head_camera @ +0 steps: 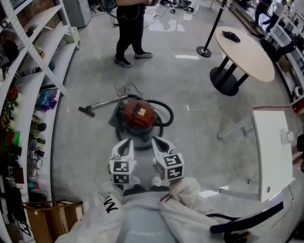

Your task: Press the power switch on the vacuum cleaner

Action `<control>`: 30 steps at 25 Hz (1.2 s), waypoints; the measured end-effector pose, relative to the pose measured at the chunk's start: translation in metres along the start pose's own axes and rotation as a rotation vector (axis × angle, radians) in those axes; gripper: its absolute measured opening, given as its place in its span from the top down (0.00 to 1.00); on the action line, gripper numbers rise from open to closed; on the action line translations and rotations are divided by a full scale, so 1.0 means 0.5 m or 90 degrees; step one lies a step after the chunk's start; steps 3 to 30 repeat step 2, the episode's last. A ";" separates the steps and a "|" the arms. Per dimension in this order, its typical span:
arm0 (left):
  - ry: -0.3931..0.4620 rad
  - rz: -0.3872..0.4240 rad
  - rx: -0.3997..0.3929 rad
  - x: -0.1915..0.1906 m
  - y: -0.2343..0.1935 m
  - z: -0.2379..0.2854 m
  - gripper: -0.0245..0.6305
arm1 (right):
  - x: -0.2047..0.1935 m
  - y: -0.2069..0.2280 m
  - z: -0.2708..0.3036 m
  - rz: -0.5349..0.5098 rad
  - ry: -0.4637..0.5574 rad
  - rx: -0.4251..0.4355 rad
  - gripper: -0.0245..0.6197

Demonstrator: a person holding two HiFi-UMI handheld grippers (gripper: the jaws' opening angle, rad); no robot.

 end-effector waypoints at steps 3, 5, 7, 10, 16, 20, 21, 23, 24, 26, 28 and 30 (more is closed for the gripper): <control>0.001 -0.001 -0.003 0.001 -0.001 0.001 0.96 | -0.001 0.000 0.002 0.001 0.000 -0.002 0.96; 0.001 -0.001 -0.003 0.001 -0.001 0.001 0.96 | -0.001 0.000 0.002 0.001 0.000 -0.002 0.96; 0.001 -0.001 -0.003 0.001 -0.001 0.001 0.96 | -0.001 0.000 0.002 0.001 0.000 -0.002 0.96; 0.001 -0.001 -0.003 0.001 -0.001 0.001 0.96 | -0.001 0.000 0.002 0.001 0.000 -0.002 0.96; 0.001 -0.001 -0.003 0.001 -0.001 0.001 0.96 | -0.001 0.000 0.002 0.001 0.000 -0.002 0.96; 0.001 -0.001 -0.003 0.001 -0.001 0.001 0.96 | -0.001 0.000 0.002 0.001 0.000 -0.002 0.96; 0.001 -0.001 -0.003 0.001 -0.001 0.001 0.96 | -0.001 0.000 0.002 0.001 0.000 -0.002 0.96; 0.001 -0.001 -0.003 0.001 -0.001 0.001 0.96 | -0.001 0.000 0.002 0.001 0.000 -0.002 0.96; 0.001 -0.001 -0.003 0.001 -0.001 0.001 0.96 | -0.001 0.000 0.002 0.001 0.000 -0.002 0.96; 0.001 -0.001 -0.003 0.001 -0.001 0.001 0.96 | -0.001 0.000 0.002 0.001 0.000 -0.002 0.96; 0.001 -0.001 -0.003 0.001 -0.001 0.001 0.96 | -0.001 0.000 0.002 0.001 0.000 -0.002 0.96; 0.001 -0.001 -0.003 0.001 -0.001 0.001 0.96 | -0.001 0.000 0.002 0.001 0.000 -0.002 0.96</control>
Point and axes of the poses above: the fingertips, and each gripper's own axes: z forward along the fingers, y to its right, x out of its top, the point moved 2 cm from there along -z, backward along the fingers, and after that the axes turned 2 degrees about y, right-handed, at the moved point
